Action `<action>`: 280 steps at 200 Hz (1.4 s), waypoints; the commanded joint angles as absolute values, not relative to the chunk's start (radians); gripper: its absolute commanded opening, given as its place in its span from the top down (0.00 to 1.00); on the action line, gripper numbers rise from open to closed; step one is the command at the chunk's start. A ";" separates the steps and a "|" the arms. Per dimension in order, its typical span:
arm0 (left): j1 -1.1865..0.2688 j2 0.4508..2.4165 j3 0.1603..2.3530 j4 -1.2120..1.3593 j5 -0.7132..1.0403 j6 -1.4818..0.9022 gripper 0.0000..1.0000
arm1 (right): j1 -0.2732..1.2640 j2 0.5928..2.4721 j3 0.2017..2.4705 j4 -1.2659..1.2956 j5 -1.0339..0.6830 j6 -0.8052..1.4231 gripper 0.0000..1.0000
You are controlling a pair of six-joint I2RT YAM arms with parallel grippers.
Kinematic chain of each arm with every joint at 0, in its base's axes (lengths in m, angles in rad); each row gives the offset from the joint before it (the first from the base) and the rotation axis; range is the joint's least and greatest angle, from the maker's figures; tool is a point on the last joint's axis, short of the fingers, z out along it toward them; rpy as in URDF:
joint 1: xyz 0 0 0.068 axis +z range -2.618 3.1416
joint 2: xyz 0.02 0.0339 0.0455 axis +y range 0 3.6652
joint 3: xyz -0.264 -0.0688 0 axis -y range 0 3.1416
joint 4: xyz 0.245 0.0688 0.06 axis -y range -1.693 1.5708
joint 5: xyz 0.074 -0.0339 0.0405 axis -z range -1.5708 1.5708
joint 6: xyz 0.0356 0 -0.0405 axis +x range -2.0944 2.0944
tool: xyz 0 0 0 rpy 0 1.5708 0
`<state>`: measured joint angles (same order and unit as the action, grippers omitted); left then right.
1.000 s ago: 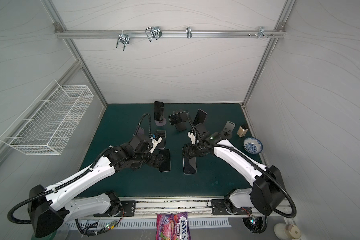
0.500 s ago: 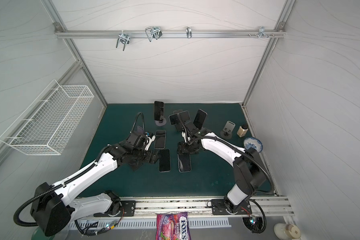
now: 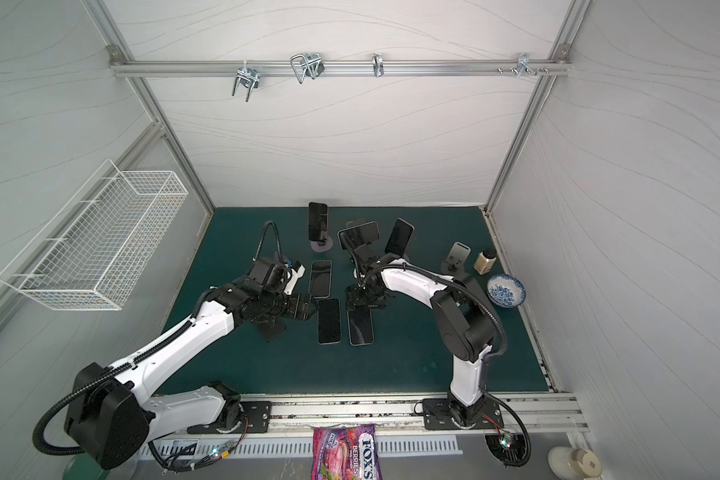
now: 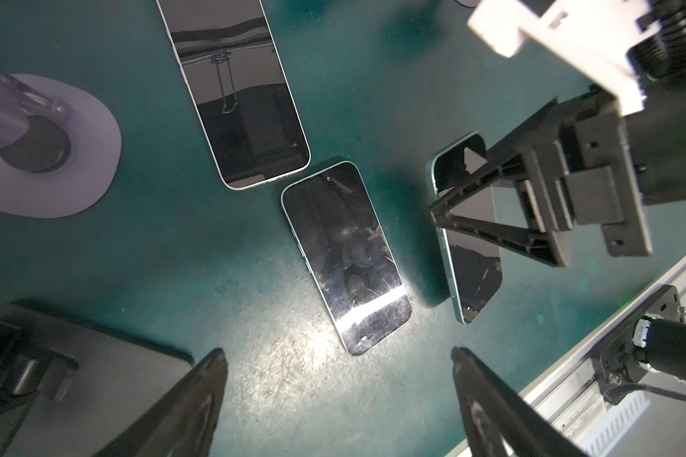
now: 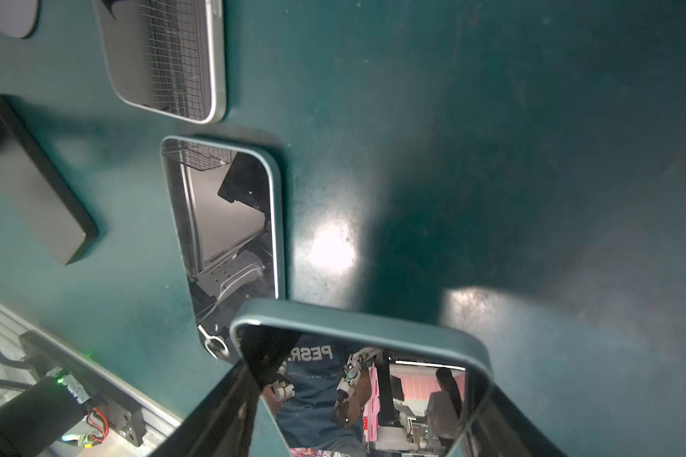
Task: Remove the phone from the phone stand
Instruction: 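Lower the teal-edged phone flat onto the table beside the flat phones, then open the right gripper to release the phone lying flat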
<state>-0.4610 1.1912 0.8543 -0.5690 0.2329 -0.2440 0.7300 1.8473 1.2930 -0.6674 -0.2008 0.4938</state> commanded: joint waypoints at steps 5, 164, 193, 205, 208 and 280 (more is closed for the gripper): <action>-0.449 1.201 0.894 -0.541 0.265 -0.256 0.10 | 0.740 1.881 1.339 -0.724 -0.216 0.506 0.41; -0.433 1.189 0.891 -0.531 0.291 -0.262 0.10 | 0.739 2.049 1.498 -0.854 -0.252 0.528 0.36; -0.432 1.180 0.886 -0.530 0.290 -0.258 0.10 | 0.740 2.066 1.527 -0.898 -0.241 0.522 0.34; -0.431 1.177 0.884 -0.531 0.282 -0.256 0.10 | 0.739 2.066 1.529 -0.905 -0.239 0.523 0.35; -0.431 1.175 0.884 -0.529 0.281 -0.257 0.10 | 0.739 2.066 1.527 -0.906 -0.240 0.525 0.35; -0.427 1.197 0.888 -0.523 0.298 -0.258 0.10 | 0.739 2.072 1.527 -0.889 -0.227 0.538 0.33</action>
<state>-0.4366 1.1912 0.8543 -0.5575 0.2798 -0.2501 0.7319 2.0602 1.5063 -0.8539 -0.2214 0.5217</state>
